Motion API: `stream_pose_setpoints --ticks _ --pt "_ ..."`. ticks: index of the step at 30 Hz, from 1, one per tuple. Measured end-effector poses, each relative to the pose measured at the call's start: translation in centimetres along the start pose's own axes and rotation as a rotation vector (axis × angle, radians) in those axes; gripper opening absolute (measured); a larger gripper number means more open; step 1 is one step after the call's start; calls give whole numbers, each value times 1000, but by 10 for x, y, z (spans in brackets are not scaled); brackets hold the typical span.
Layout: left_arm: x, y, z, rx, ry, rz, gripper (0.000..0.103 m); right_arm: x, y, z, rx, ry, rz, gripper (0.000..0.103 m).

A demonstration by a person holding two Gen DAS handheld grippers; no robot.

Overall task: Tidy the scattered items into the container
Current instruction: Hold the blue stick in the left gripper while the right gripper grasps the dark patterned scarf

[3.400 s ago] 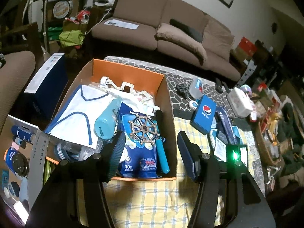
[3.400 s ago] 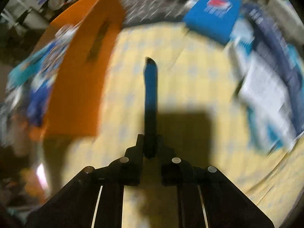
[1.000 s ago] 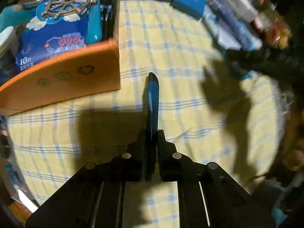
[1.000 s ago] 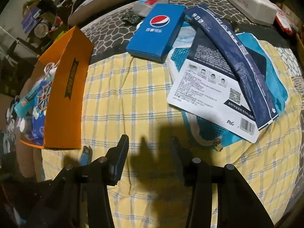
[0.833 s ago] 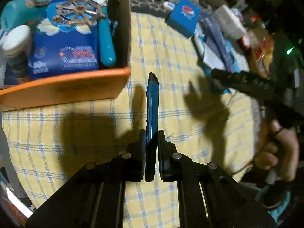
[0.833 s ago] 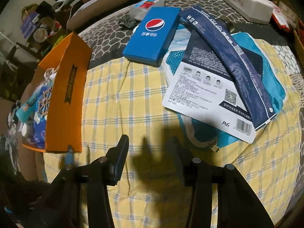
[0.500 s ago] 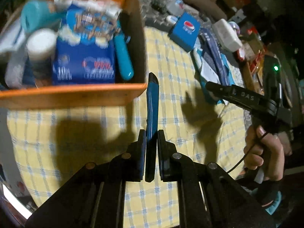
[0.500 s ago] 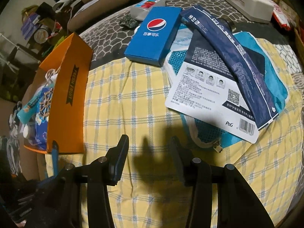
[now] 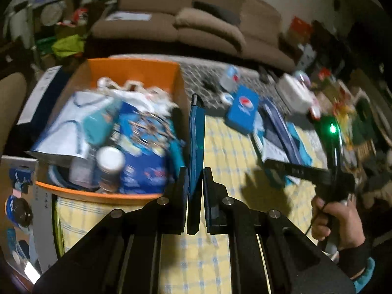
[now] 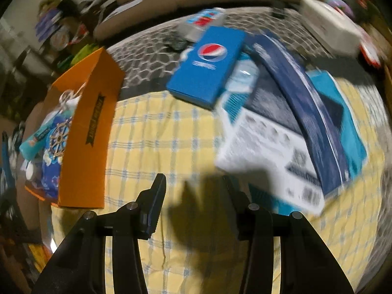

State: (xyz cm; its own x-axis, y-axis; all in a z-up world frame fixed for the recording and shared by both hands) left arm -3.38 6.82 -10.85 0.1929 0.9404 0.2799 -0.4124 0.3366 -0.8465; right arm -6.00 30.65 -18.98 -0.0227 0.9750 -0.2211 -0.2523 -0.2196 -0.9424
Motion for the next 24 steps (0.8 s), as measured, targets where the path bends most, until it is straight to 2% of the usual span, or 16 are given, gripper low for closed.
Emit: stream_pose_setpoints --ticks 2,6,10,13,14,15,16,17,18,22,23,24 --pt "-15 -3 6 22 -41 6 10 -3 -1 23 6 -10 -21 46" --pt "-52 -9 14 28 -144 17 10 -26 3 99 6 -32 4 51" --pt "-83 -15 23 50 -213 57 10 -40 31 166 -17 -49 -70 54" --pt "-100 -18 27 64 -251 62 10 -55 58 207 -12 -50 -64 56" --pt "-104 -18 27 66 -257 64 10 -57 67 220 -12 -50 -75 69" --pt "-111 -18 27 67 -271 73 10 -57 81 235 -13 -54 -127 85" --pt "-114 -17 26 63 -280 78 10 -55 88 242 -13 -59 -180 87" --pt "-118 -15 25 53 -296 82 10 -51 101 253 -16 -78 -276 86" --pt "-121 -12 23 43 -310 82 10 -51 110 261 -16 -99 -325 84" --pt "-118 -14 23 46 -301 56 10 -55 135 279 -2 -201 -450 85" --pt "-118 -15 24 53 -294 66 10 -55 140 279 -5 -225 -470 80" --pt "-120 -15 25 54 -294 72 10 -56 146 278 -18 -241 -477 65"
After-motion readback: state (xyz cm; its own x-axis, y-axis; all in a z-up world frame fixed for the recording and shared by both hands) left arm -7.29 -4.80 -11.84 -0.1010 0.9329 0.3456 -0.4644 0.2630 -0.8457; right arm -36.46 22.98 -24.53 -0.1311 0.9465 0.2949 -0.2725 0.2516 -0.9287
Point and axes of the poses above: each gripper's, at about its wrist camera, not at the fingertips, and y roughly the way its jaws point, x to its right, z to its top, the point moved 9 cm from there along y, roughly the way its jaws point, and after that the axes turned 7 degrees about -x, right-handed, at the moved point
